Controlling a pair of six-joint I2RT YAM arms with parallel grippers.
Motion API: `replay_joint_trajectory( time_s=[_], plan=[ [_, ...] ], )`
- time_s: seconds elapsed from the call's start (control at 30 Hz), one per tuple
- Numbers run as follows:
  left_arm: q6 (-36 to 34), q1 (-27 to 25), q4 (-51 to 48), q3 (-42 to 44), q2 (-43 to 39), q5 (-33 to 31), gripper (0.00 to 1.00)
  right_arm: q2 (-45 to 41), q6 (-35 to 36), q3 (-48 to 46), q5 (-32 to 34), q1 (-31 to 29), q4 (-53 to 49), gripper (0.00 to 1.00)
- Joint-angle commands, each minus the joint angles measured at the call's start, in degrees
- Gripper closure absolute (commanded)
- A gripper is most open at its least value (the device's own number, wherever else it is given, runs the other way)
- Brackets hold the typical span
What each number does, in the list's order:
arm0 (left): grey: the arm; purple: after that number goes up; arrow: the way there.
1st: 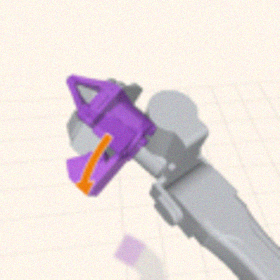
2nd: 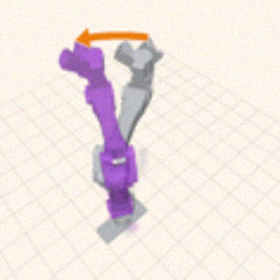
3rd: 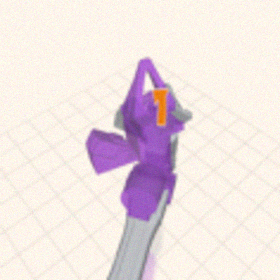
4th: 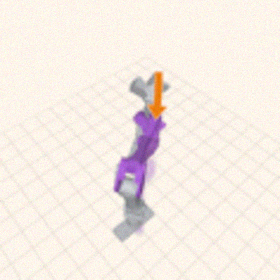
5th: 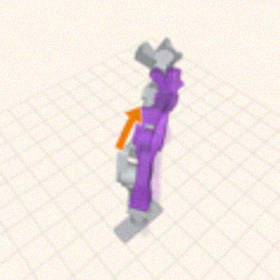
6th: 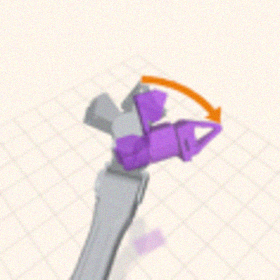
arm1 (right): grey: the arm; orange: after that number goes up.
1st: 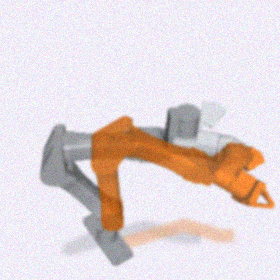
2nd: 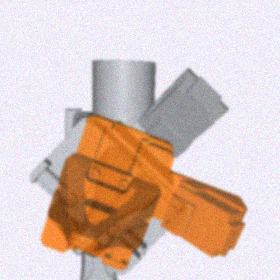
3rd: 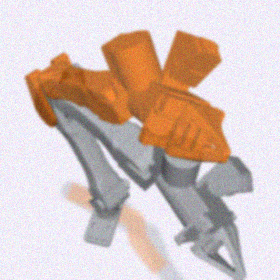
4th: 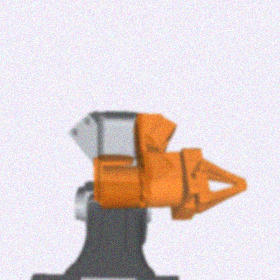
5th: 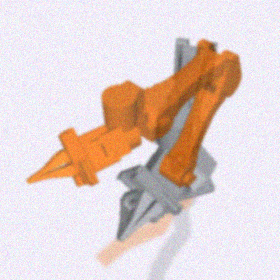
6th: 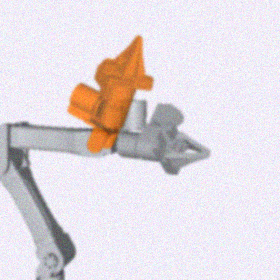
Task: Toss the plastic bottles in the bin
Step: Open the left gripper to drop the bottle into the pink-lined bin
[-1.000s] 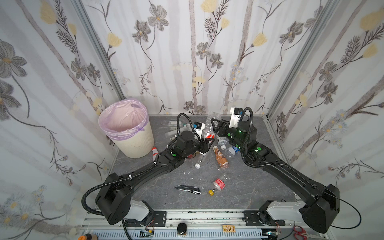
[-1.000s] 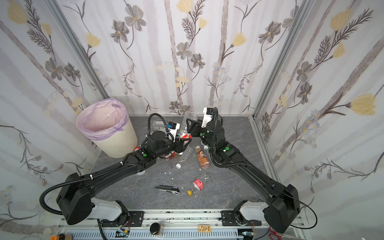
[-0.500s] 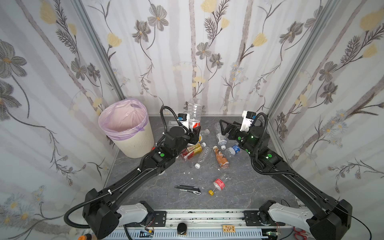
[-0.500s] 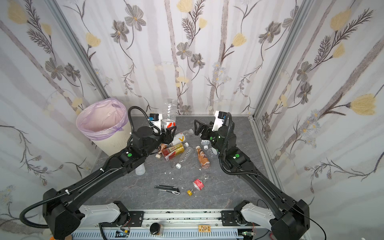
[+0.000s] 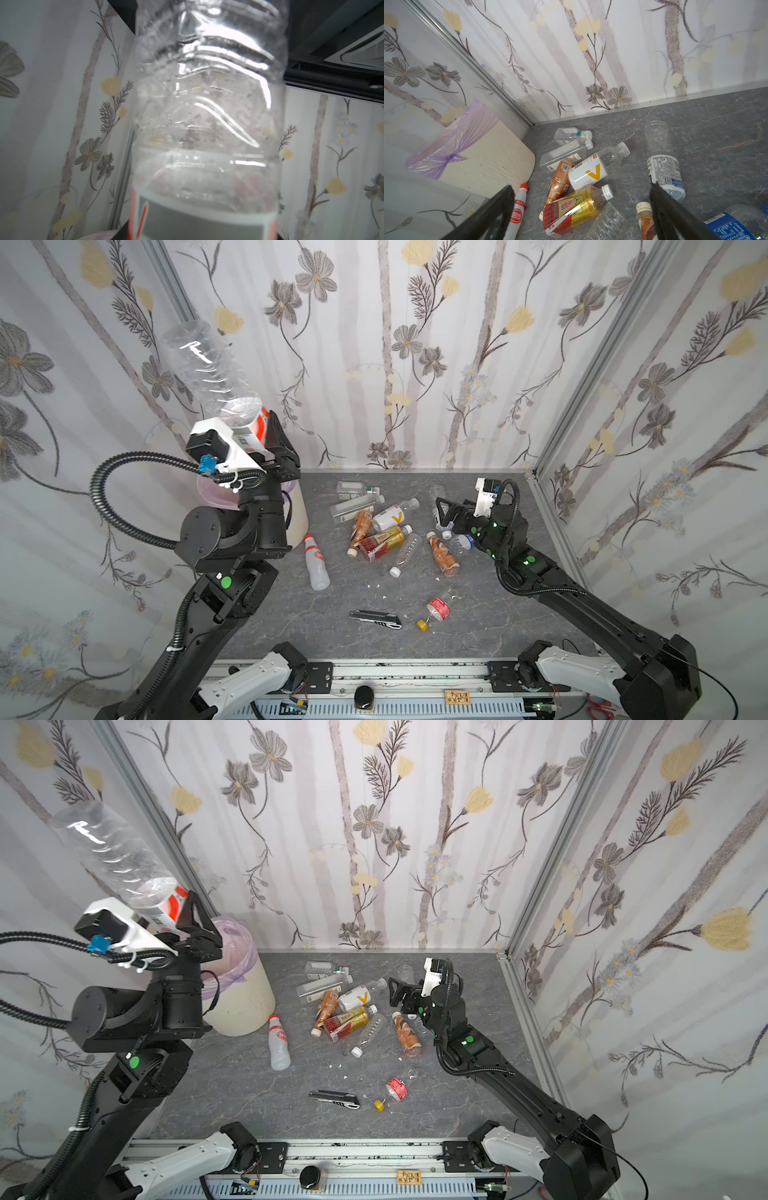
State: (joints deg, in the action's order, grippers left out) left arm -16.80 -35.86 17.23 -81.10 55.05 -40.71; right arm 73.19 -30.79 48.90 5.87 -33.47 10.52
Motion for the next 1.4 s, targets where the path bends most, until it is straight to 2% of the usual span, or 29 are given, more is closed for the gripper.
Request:
replay_joint_trajectory(
  time_s=[0.0, 0.1, 0.17, 0.2, 0.27, 0.3, 0.37, 0.47, 0.6, 0.83, 0.93, 1.13, 1.3, 1.37],
  plan=[
    [-4.7, 6.3, 4.9, 3.0, 1.3, -2.2, 0.39, -0.1, 1.0, -0.8, -0.6, 0.0, 3.3, 0.00],
    [2.5, 15.7, 3.2, 6.5, 5.1, -1.9, 0.39, 0.4, 0.7, -1.3, -1.3, 0.0, 3.8, 0.00],
    [13.2, 24.7, -5.1, 6.1, 9.3, 2.4, 0.38, 0.7, 0.6, -1.4, -2.1, 0.0, 3.8, 0.00],
    [18.0, 28.1, -9.0, 5.7, 11.7, 4.6, 0.34, 0.7, 0.5, -1.5, -2.5, 0.0, 3.5, 0.00],
    [20.2, 30.8, -14.0, 4.5, 16.2, 6.0, 0.25, 0.3, 0.5, -1.8, -2.6, 0.0, 2.8, 0.00],
    [20.3, 30.8, -15.6, 3.5, 17.9, 4.2, 0.23, 0.0, 0.6, -2.0, -2.3, -0.1, 2.3, 0.00],
    [21.1, 31.1, -19.4, 0.6, 20.7, 4.8, 0.00, -0.8, 0.6, -3.0, -1.3, 0.0, 2.5, 0.00],
    [23.8, 29.1, -24.5, -3.8, 19.6, 11.3, 0.00, -1.2, 0.6, -4.6, -0.2, -0.1, 4.7, 0.00],
    [24.6, 23.9, -24.7, -3.5, 13.5, 11.7, 0.00, 1.0, -0.5, -4.2, -1.6, -0.1, 6.1, 0.00],
    [28.2, 20.9, -26.3, -0.6, 10.2, 16.7, 0.00, 2.9, -1.0, -2.3, -1.9, 0.0, 4.6, 0.00],
    [25.6, 21.0, -29.5, -1.2, 13.6, 16.4, 0.00, 1.9, -0.1, -2.3, -0.3, 0.0, 3.2, 0.00],
    [24.3, 21.0, -49.8, -14.7, 27.1, 16.2, 0.00, -1.9, 4.4, -2.9, 4.3, 0.3, -0.5, 0.00],
    [24.8, 21.7, -58.7, -21.1, 33.6, 16.0, 0.00, -2.8, 5.9, -3.4, 4.8, 0.7, -1.9, 0.00],
    [24.8, 22.0, -61.4, -22.6, 36.2, 15.6, 0.04, -3.1, 5.8, -4.1, 4.8, 0.7, -1.8, 0.00]
  ],
)
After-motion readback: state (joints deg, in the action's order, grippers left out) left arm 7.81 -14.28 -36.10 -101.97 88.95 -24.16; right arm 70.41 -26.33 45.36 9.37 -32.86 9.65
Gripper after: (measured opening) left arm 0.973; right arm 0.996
